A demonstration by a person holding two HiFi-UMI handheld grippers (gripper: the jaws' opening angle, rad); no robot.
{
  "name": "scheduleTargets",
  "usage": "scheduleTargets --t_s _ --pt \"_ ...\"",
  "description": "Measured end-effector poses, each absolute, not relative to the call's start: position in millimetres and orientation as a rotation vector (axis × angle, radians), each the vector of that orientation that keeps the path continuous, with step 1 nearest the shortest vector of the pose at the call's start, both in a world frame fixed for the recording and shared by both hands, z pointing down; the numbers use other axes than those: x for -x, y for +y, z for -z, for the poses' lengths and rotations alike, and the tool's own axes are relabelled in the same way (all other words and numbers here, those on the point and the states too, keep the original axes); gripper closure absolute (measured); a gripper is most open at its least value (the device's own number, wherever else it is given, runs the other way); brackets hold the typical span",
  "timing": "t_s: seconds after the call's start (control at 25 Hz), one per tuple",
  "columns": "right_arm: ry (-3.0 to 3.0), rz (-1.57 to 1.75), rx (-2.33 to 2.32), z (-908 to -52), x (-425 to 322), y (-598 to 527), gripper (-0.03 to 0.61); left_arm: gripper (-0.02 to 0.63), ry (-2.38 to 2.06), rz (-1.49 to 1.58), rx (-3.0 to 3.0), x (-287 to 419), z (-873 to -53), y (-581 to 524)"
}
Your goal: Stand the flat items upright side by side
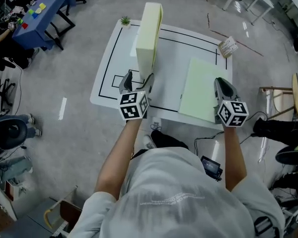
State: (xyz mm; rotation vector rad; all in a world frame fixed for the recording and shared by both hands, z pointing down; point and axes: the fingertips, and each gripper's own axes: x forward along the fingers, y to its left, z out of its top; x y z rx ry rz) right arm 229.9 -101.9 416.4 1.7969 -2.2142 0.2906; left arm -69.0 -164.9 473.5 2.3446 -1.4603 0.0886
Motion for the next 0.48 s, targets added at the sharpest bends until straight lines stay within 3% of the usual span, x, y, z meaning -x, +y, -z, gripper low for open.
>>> scheduleTargets --t_s 0.2,0.48 --pt "-2.129 -0.422 -1.841 -438 -253 -49 0.480 0.238 -1.440 -0.104 -2.256 80 -504 -113" --pt "-2.060 -0.628 -1.801 -478 -283 -13 0.355 0.238 -1.241 -0.150 -2.284 32 -520 -70"
